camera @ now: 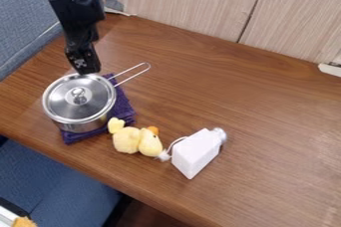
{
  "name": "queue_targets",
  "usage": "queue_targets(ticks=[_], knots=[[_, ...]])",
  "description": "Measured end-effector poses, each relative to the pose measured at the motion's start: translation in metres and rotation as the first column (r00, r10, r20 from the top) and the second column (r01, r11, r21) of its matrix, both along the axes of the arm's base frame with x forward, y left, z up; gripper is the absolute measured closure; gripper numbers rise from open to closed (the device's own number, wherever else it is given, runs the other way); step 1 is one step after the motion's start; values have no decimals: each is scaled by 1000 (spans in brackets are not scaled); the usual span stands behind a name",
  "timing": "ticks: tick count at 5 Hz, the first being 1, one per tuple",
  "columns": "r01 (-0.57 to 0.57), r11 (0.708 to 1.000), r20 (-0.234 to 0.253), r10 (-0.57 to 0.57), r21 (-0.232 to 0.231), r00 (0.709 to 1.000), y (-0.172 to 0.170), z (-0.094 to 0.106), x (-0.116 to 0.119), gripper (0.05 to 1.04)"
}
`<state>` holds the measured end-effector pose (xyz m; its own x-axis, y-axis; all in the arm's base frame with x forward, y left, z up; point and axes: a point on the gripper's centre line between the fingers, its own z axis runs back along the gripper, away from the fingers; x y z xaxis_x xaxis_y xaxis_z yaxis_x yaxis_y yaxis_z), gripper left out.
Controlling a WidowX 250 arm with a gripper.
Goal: Covered the silver pot with its lid
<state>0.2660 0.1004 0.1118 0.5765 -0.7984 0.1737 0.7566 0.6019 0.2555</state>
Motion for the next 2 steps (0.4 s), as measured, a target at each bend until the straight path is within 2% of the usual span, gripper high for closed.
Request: queue_targets(ticks=[2], knots=[[5, 1000, 0, -5, 2, 1000, 0, 0, 0, 83]])
